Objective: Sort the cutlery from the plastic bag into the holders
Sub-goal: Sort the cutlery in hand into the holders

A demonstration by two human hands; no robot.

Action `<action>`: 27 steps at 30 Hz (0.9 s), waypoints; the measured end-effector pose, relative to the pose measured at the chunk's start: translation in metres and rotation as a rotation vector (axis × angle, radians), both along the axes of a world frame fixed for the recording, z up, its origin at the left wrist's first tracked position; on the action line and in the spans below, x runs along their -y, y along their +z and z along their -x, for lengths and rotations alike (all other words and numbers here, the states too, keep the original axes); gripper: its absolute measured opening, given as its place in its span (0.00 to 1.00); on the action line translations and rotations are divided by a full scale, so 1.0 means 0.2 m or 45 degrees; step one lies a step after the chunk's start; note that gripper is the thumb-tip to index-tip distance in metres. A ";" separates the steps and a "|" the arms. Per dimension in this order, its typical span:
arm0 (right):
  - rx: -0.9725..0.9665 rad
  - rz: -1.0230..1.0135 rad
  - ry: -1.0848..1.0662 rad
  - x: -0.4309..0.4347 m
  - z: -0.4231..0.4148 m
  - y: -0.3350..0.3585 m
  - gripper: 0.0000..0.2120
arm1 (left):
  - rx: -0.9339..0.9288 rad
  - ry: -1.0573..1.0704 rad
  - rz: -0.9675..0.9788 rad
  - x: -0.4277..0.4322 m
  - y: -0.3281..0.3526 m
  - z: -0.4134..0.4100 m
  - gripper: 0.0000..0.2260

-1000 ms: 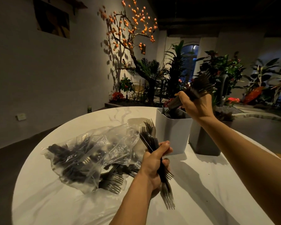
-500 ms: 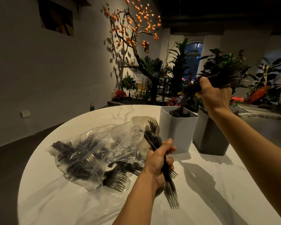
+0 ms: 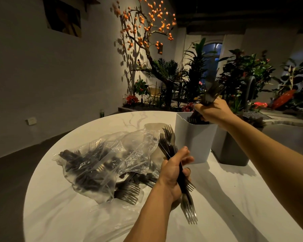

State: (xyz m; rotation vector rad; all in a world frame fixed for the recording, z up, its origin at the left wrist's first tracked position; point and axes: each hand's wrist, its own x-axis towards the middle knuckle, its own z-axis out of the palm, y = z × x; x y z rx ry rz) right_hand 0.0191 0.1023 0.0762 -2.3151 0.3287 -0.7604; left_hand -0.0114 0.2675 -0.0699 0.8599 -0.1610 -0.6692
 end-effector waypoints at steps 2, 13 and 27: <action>-0.079 0.107 0.014 -0.02 0.00 0.02 0.08 | -0.006 -0.023 0.009 0.00 -0.01 0.00 0.10; 0.495 -0.098 -0.067 -0.03 0.02 0.24 0.11 | -0.029 -0.047 0.032 0.00 0.00 -0.01 0.11; -0.174 0.388 -0.009 0.01 -0.11 0.03 0.07 | -0.043 -0.049 0.016 0.00 -0.01 -0.01 0.12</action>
